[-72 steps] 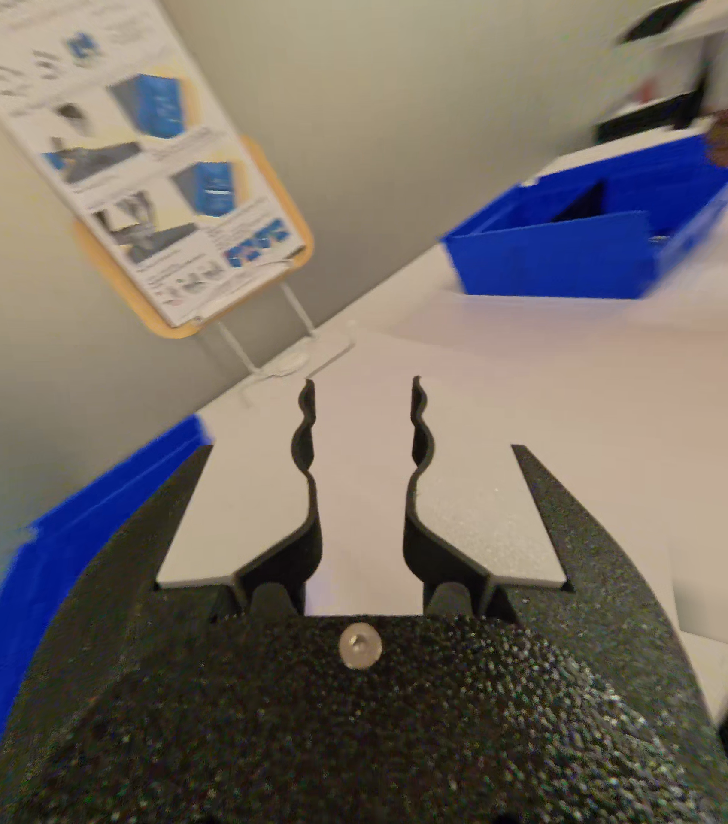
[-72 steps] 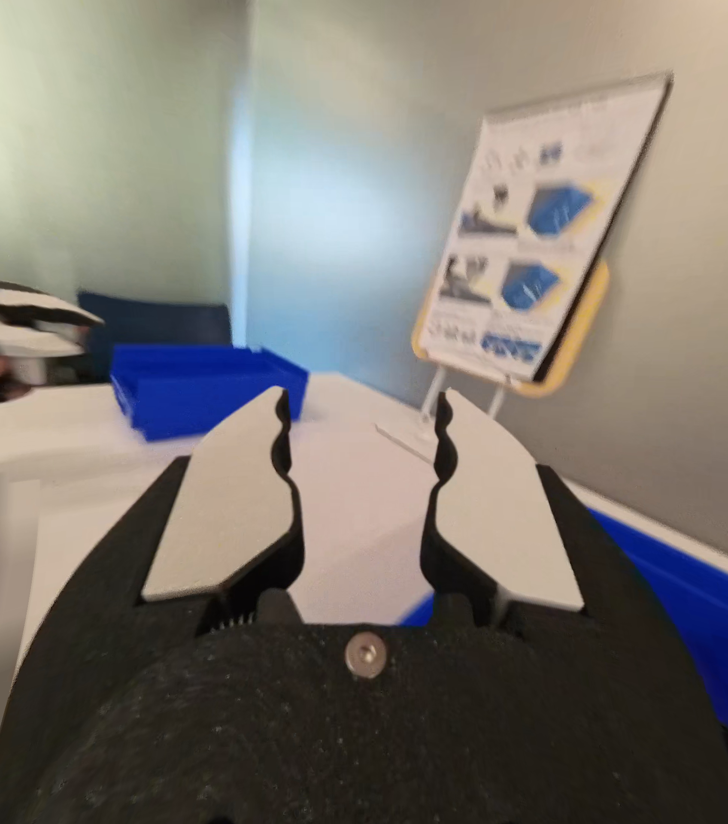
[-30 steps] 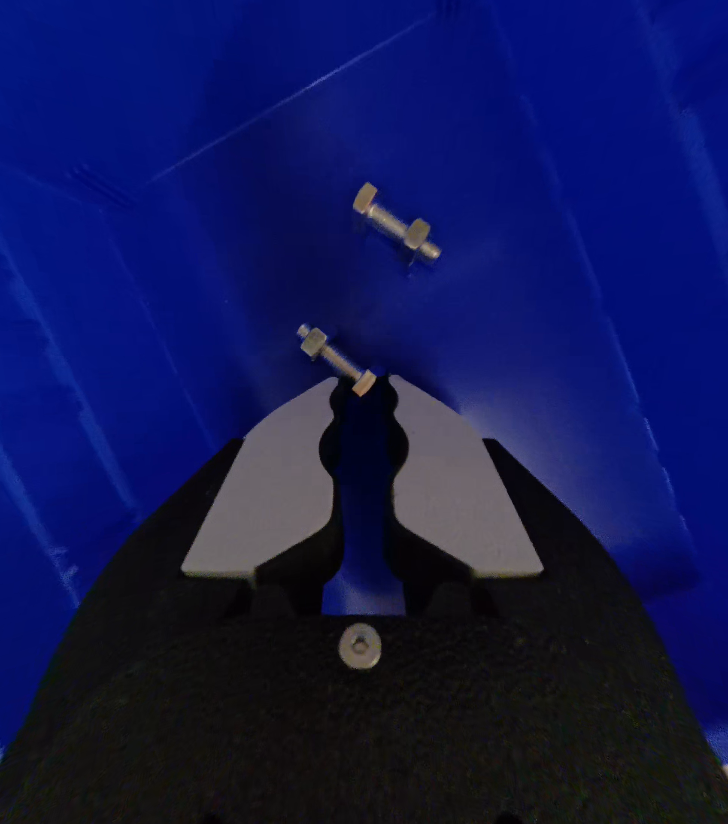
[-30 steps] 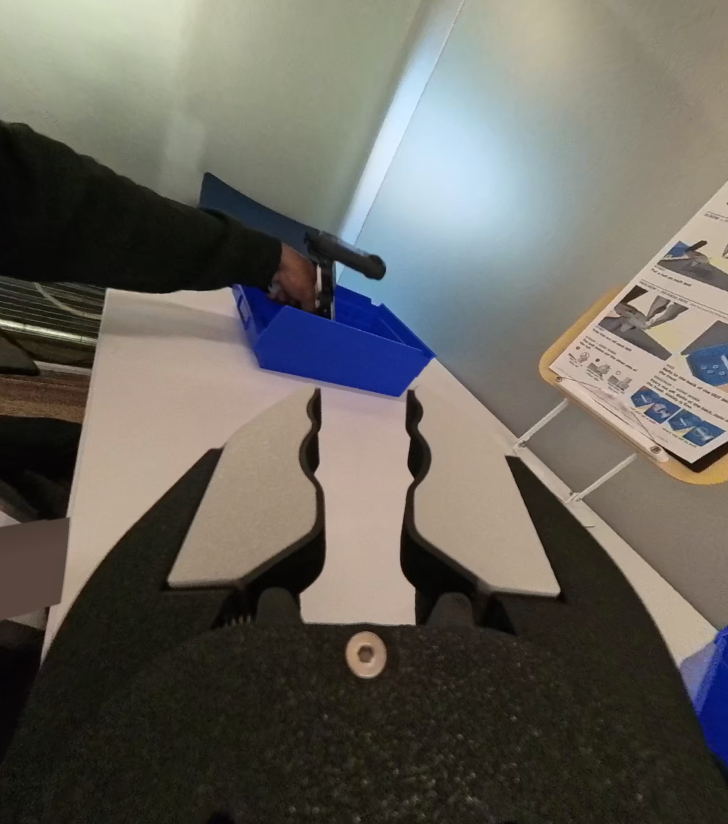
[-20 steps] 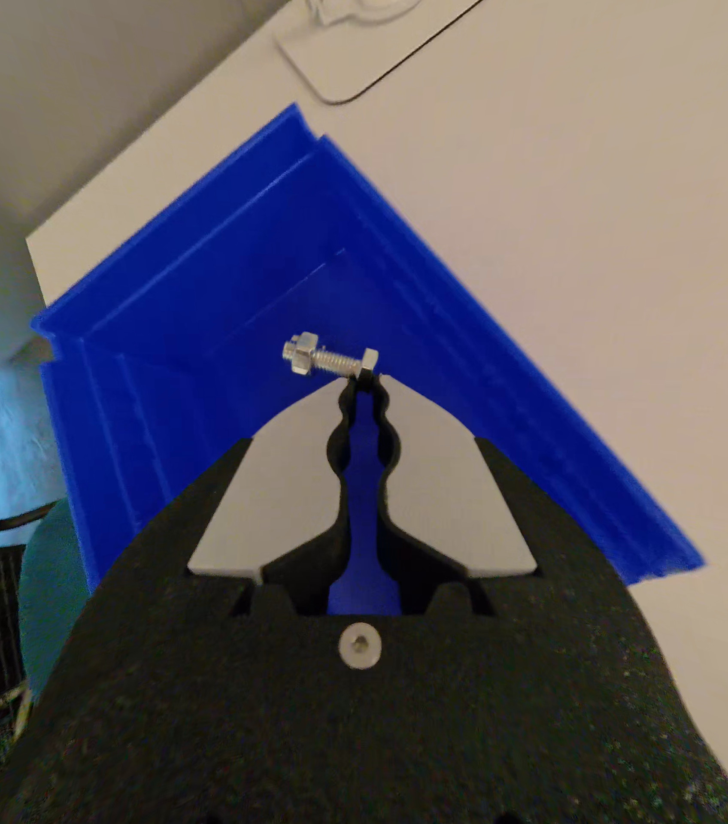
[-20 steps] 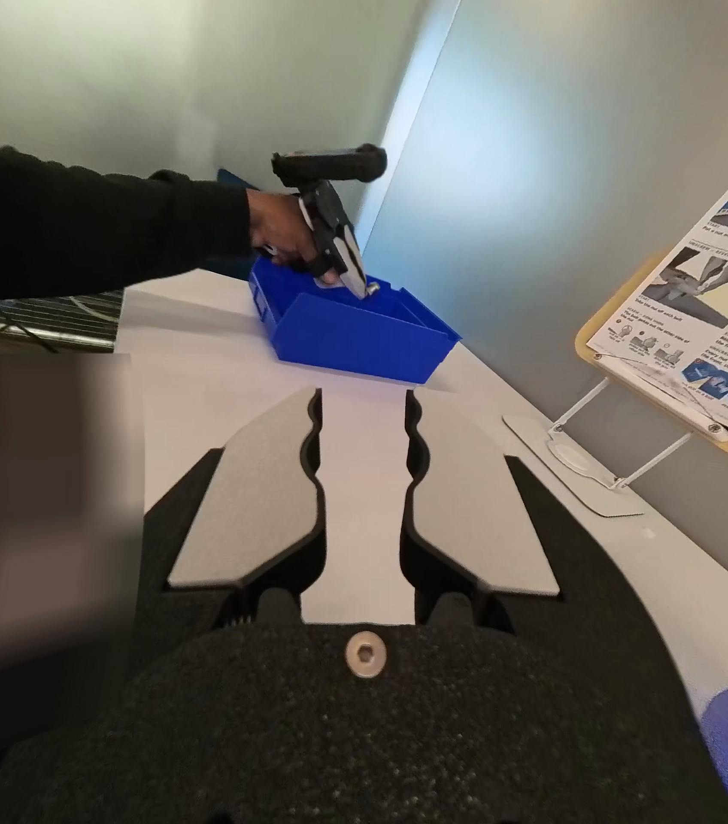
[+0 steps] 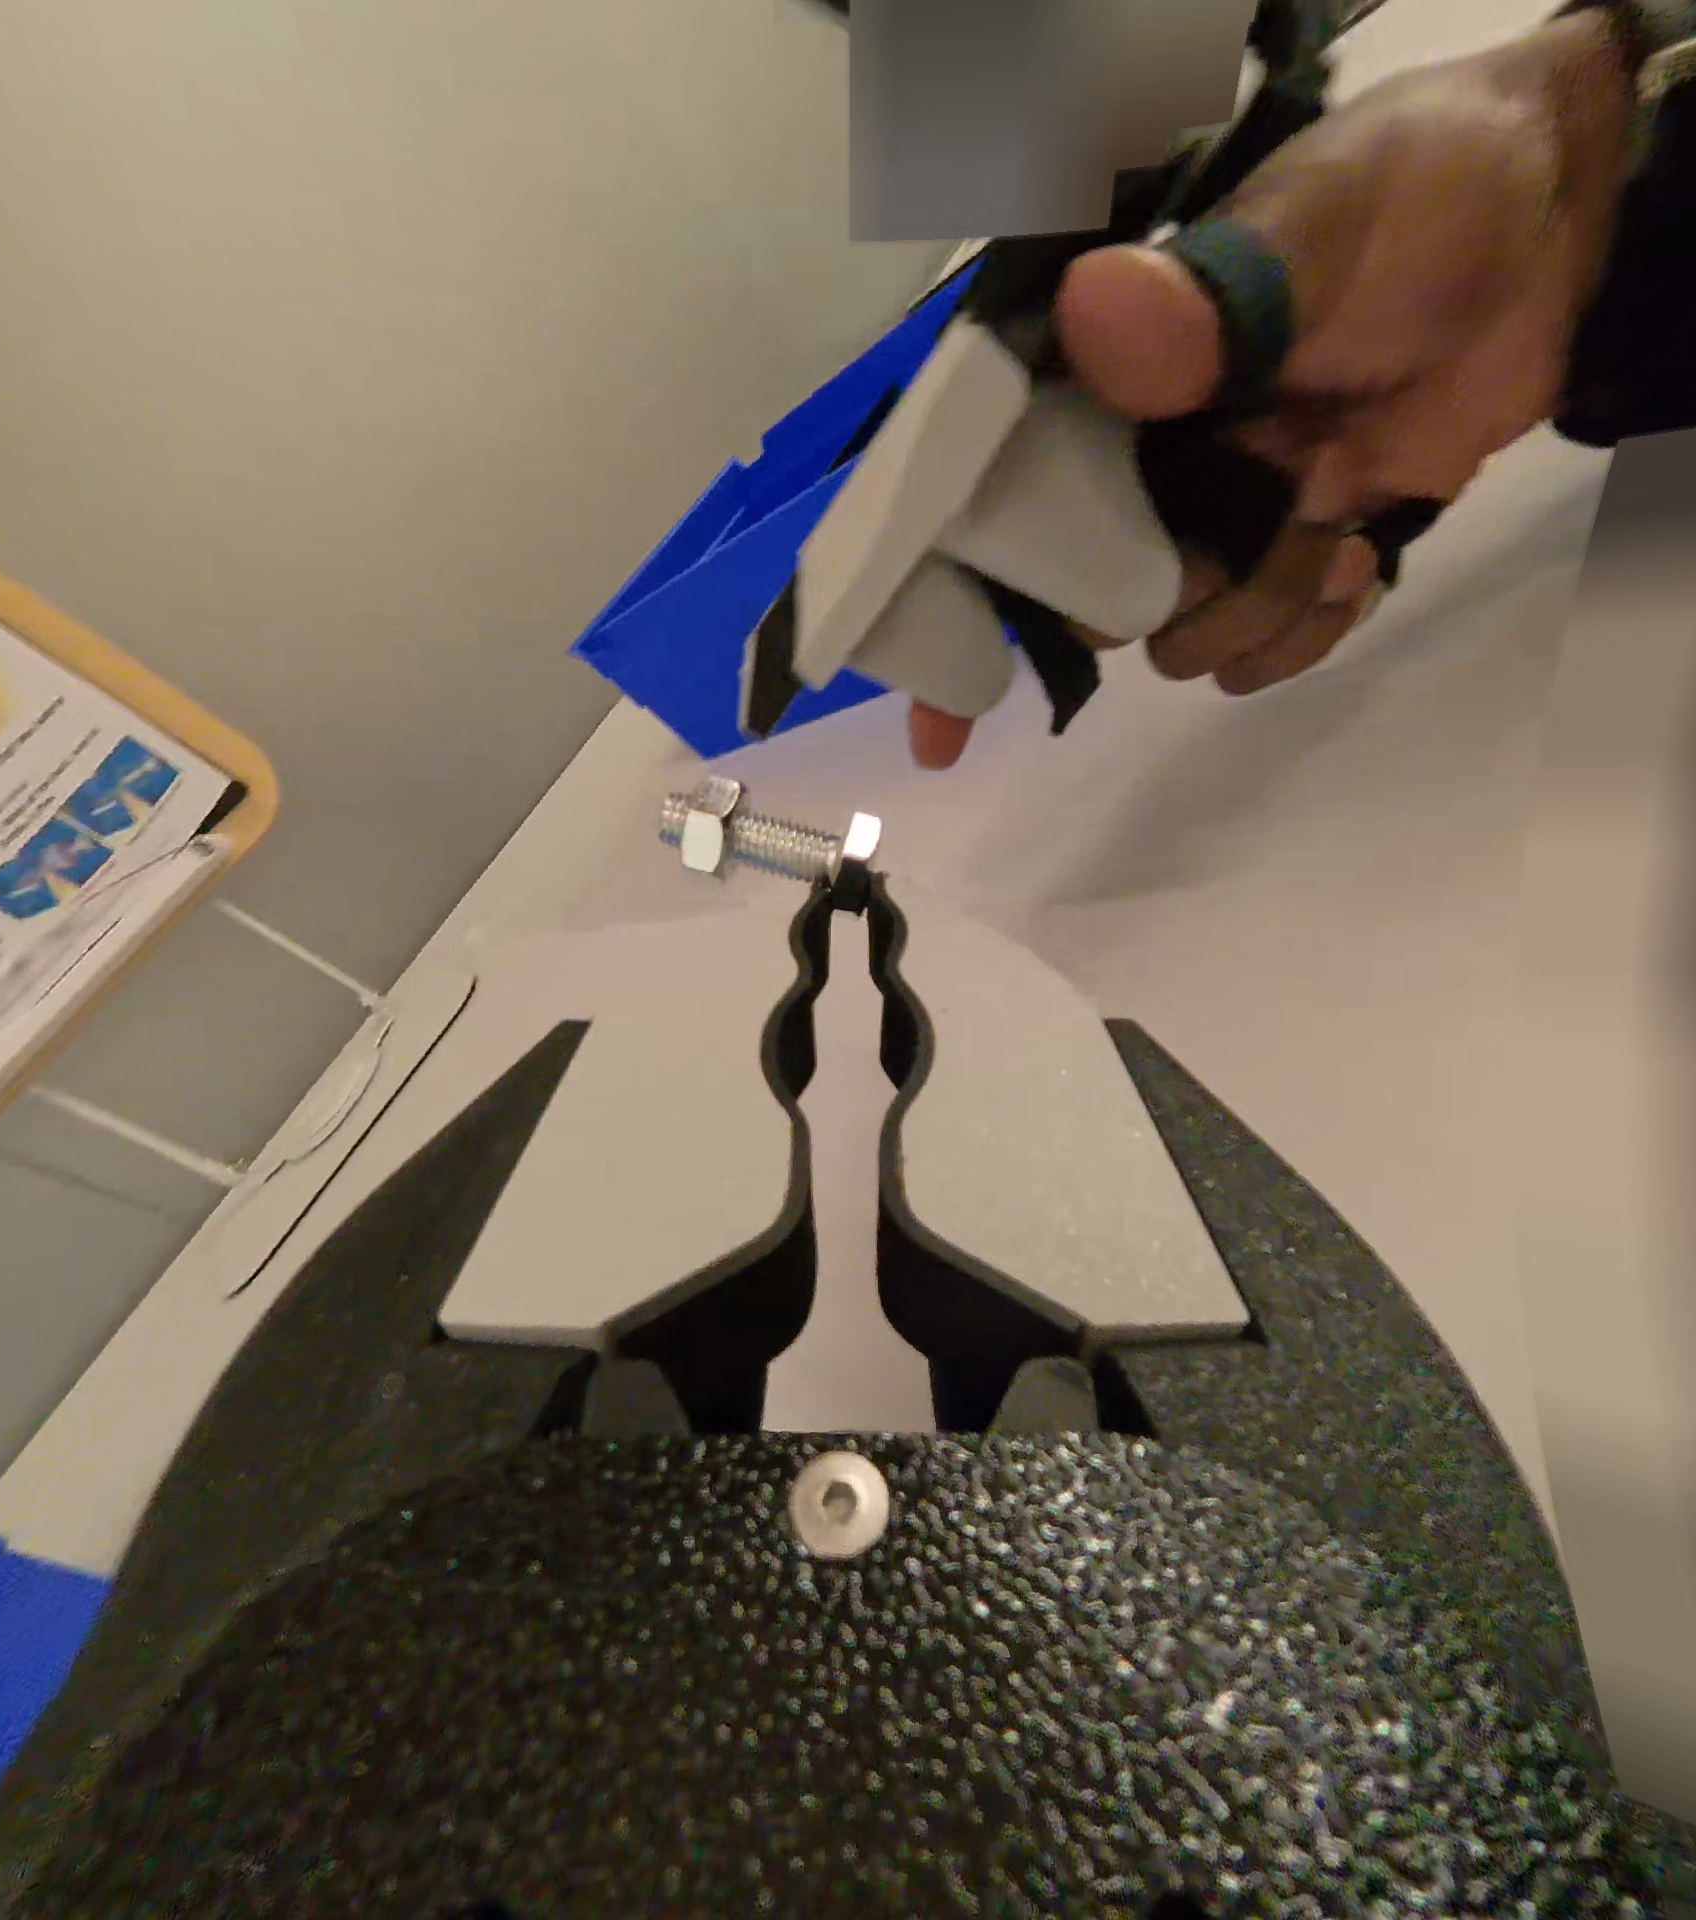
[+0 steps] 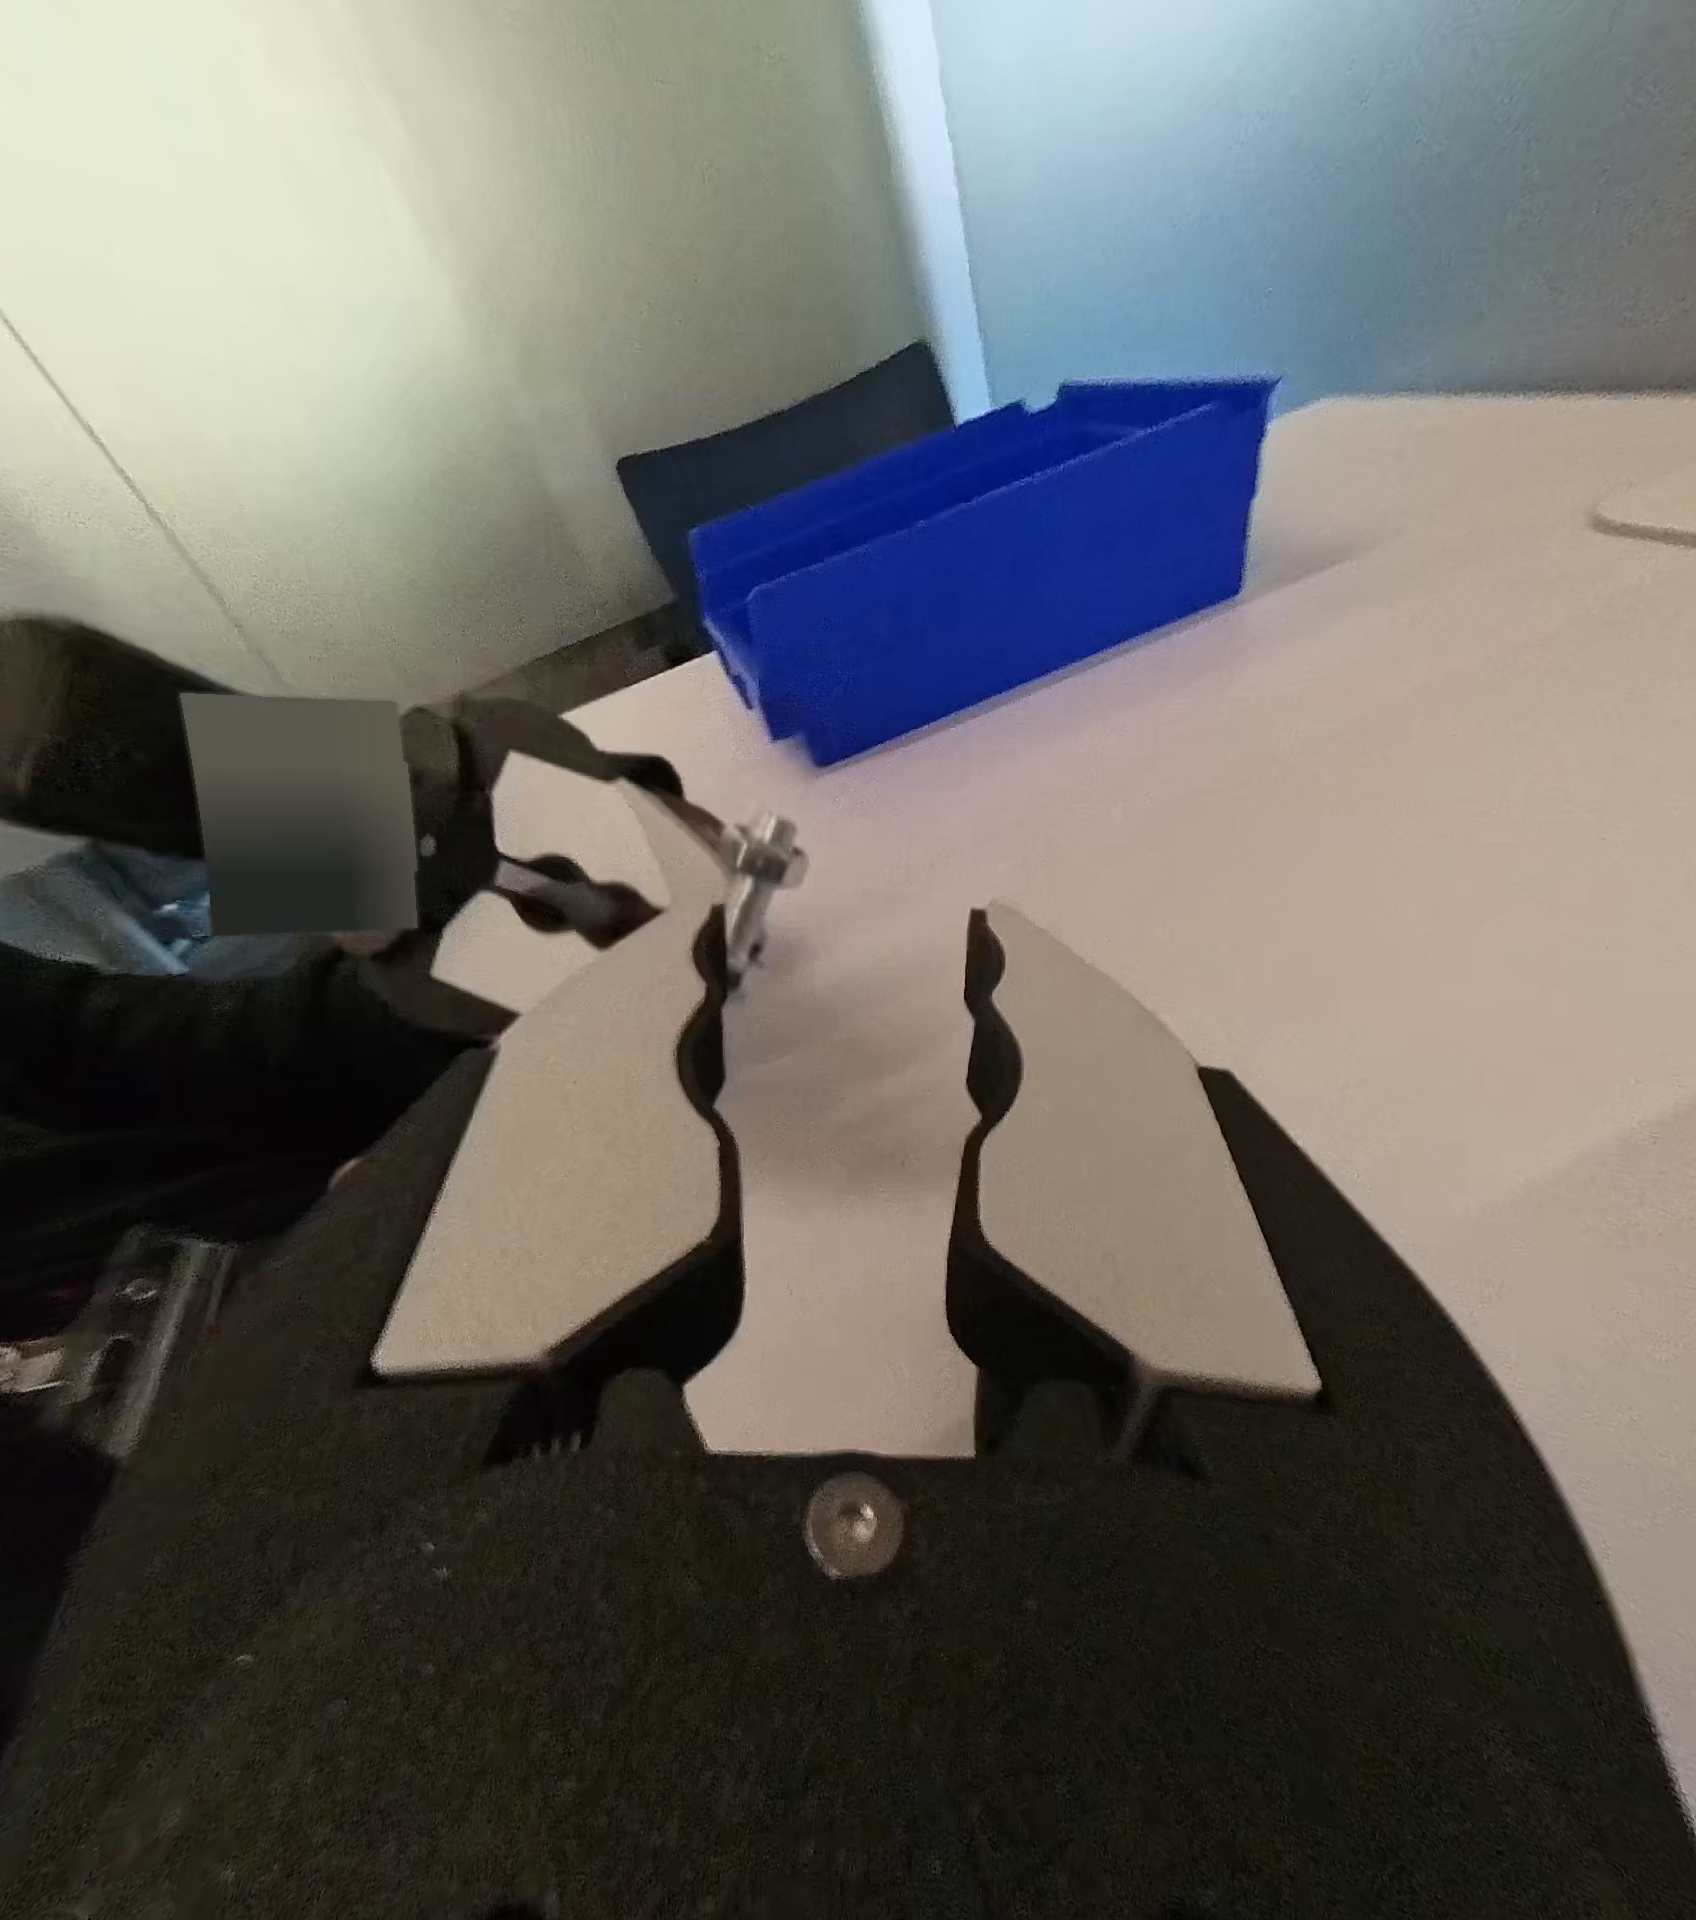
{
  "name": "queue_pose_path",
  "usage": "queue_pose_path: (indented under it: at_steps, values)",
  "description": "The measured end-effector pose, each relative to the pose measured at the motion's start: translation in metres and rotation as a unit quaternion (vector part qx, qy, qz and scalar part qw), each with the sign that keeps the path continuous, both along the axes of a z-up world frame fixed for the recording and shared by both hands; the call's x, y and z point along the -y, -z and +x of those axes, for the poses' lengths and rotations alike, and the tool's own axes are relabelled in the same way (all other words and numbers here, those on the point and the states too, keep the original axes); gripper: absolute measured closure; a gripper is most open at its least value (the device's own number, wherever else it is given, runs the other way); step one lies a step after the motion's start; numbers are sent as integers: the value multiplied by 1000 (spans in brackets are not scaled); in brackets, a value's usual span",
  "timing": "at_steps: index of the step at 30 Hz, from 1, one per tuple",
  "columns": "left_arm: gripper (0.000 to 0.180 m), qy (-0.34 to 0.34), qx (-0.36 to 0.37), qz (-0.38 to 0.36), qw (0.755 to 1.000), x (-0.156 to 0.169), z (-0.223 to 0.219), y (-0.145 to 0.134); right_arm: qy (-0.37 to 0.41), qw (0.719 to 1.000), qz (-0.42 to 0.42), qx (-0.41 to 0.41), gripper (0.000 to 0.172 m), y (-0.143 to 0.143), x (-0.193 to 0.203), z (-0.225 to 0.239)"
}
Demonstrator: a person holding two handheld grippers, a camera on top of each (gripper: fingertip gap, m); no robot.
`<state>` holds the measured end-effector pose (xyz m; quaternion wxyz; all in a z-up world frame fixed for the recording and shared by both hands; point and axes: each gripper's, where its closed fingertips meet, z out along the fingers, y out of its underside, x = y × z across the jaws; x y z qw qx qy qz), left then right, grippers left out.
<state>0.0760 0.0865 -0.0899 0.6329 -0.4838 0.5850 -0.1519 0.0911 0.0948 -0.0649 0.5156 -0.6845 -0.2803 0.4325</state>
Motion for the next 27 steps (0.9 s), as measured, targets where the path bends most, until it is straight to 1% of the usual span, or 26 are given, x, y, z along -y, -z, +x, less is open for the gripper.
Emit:
queue_pose_path:
  at_steps: [2,4,6,8,10,11,13,14,18,19,21,22,25,27]
  values:
    - [174,15,-5,16,1000,8,4,4,-32,999,-28,-7,126,4,6,-7]
    - [174,9,-18,49,999,8,4,4,-63,997,-50,-14,126,6,12,-14]
    - [174,14,-28,61,998,10,3,7,-88,994,-62,-22,126,5,18,-21]
    - [174,14,-37,82,996,12,2,8,-99,992,-70,-25,128,4,21,-26]
    - [174,23,-43,95,994,17,3,9,-106,992,-73,-11,130,8,23,-30]
    - [174,23,-48,97,994,17,3,10,-112,991,-73,-7,134,9,25,-32]
    - [174,25,-53,102,993,18,4,11,-112,991,-72,2,151,11,26,-33]
    - [174,29,-51,97,994,20,4,12,-112,991,-67,7,152,12,26,-33]
    - [171,33,-16,51,998,18,6,8,-97,995,-27,0,152,5,23,-28]
    - [166,34,0,31,999,16,5,5,-89,996,-7,-15,152,-1,21,-26]
    - [149,31,45,-27,998,13,3,-3,-74,995,39,-59,152,-18,20,-20]
    - [144,35,71,-62,995,14,1,-8,-65,993,58,-84,152,-27,19,-16]
    - [141,47,151,-141,977,16,-1,-25,-45,982,95,-156,152,-47,20,-9]
    - [139,48,175,-176,967,17,2,-30,-41,976,112,-183,152,-54,23,-10]
